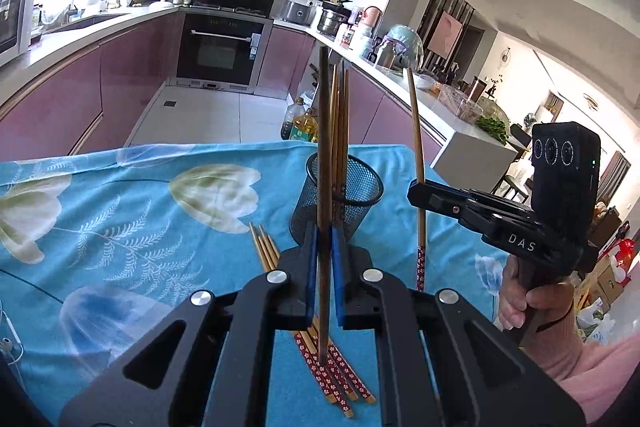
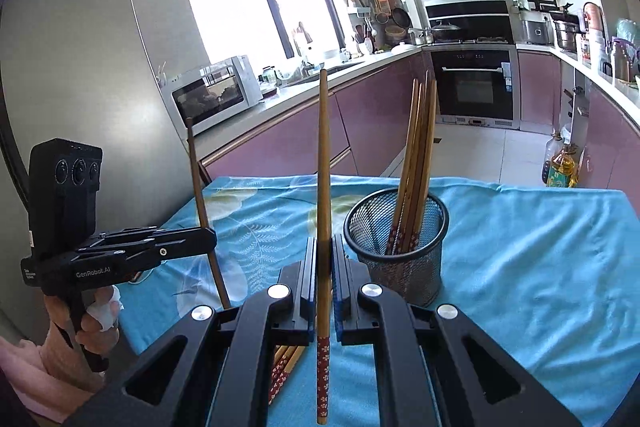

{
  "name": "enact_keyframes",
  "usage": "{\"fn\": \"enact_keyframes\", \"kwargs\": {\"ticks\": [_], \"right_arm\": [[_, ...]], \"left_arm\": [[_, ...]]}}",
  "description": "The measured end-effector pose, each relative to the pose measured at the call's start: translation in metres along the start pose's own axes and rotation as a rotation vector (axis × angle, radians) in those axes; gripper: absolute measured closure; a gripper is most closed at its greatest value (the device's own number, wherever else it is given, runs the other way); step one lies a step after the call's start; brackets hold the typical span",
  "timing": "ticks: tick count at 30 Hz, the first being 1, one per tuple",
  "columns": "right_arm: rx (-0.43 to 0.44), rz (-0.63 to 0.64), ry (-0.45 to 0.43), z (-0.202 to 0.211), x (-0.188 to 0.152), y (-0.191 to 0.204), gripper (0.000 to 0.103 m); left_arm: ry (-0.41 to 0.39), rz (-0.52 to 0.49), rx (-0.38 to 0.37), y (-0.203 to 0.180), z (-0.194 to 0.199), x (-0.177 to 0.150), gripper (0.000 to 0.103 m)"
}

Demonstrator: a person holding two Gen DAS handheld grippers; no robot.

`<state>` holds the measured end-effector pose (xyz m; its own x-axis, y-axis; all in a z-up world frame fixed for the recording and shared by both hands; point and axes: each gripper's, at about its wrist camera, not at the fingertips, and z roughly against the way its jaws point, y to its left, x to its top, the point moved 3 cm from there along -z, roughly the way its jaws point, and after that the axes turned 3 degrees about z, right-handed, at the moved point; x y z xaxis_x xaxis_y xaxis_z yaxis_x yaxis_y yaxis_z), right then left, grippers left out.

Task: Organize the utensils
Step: 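Lift both held chopsticks upright and carry them over the mesh holder, then lower both chopsticks into the mesh holder and open both grippers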

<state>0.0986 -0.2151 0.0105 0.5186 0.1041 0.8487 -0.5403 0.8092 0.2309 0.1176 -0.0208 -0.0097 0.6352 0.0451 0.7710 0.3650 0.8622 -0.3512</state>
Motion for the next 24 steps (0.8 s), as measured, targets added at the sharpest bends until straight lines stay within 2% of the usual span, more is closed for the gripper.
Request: {"fn": "enact_keyframes", "kwargs": {"ticks": [17,24], "right_arm": [[-0.072,0.027,-0.171,-0.009,0.061,-0.025,0.097],[-0.12,0.041,-0.22,-0.023,0.076,-0.031,0.097]], "left_arm": [[-0.18,-0.047,-0.029,-0.035,-0.002,0.083,0.095],[-0.216,-0.059,-0.012,-0.041,-0.011,0.106,0.095]]}}
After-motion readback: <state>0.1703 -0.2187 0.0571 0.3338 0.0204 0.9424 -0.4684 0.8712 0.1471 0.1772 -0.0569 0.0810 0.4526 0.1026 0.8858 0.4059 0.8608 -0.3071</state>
